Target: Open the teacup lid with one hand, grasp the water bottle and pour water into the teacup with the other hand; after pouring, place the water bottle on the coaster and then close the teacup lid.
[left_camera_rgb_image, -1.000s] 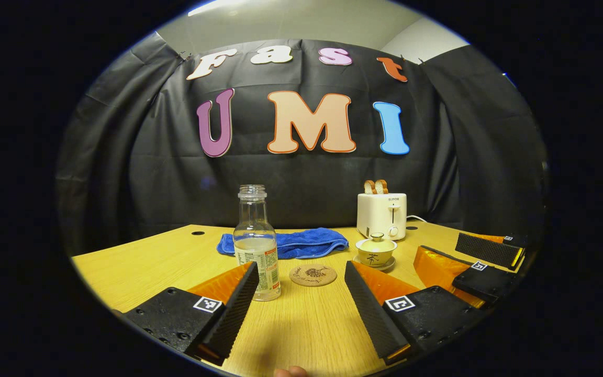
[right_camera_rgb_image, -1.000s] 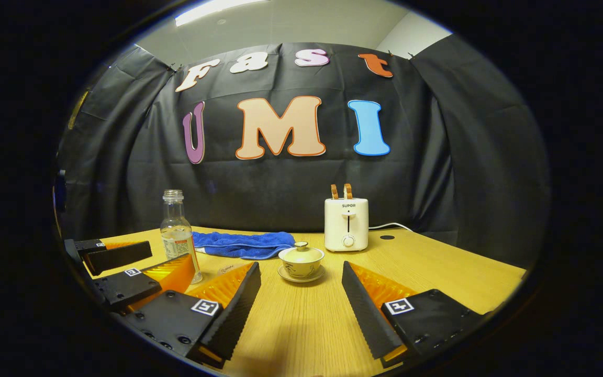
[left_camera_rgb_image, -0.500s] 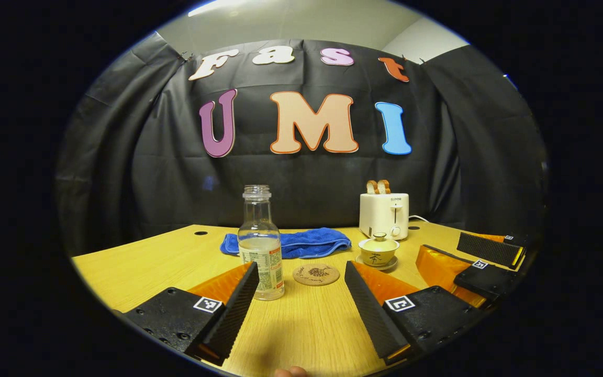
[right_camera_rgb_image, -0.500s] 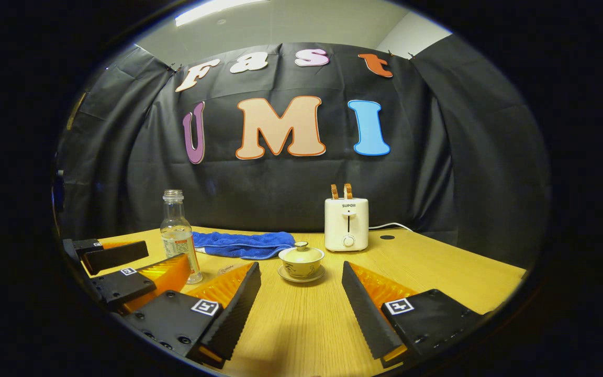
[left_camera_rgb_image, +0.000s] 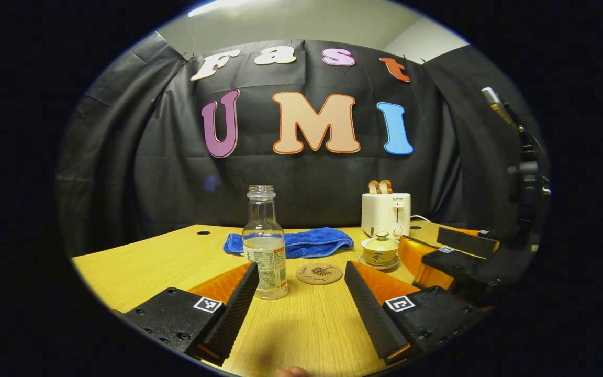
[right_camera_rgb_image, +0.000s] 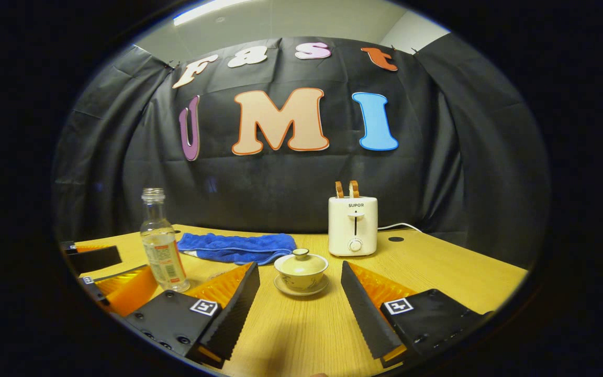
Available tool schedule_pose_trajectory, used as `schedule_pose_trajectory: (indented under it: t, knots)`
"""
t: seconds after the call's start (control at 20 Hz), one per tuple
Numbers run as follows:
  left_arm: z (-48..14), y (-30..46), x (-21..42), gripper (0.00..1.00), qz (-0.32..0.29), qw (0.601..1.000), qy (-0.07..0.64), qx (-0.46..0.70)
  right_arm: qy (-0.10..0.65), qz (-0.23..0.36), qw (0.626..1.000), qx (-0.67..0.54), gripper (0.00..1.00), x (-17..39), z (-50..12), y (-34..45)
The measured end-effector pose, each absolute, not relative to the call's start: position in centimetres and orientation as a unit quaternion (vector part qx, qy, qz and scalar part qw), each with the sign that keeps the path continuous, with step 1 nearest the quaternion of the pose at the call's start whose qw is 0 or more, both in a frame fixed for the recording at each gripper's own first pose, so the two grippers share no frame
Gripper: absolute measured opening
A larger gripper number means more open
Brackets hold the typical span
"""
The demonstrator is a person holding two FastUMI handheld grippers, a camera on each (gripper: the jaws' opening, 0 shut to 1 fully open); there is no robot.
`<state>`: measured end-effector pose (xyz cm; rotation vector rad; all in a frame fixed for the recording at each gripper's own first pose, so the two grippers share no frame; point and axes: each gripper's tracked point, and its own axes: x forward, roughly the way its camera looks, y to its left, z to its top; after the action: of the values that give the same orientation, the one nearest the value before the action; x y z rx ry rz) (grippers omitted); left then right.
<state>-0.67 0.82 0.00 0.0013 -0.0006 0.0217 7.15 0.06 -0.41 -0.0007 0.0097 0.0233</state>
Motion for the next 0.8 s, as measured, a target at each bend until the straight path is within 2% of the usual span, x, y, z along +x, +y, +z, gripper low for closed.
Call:
schedule_pose_trajectory:
  t: [0.45, 0.75, 0.8]
  knots:
    - [0.1, 0.8, -0.7, 0.96, 0.008, 1.0, -0.001, 0.001, 0.03, 0.018, 0.999, -0.024, 0.98, 17.7, -1.6, 0.1]
    - [0.0, 0.8, -0.7, 0.96, 0.008, 1.0, 0.0, 0.001, 0.06, 0.033, 0.996, -0.054, 0.97, 21.5, -2.8, 0.7]
    - [0.0, 0.7, -0.7, 0.94, 0.008, 1.0, 0.0, 0.001, 0.063, 0.035, 0.996, -0.057, 0.97, 21.9, -2.9, 0.8]
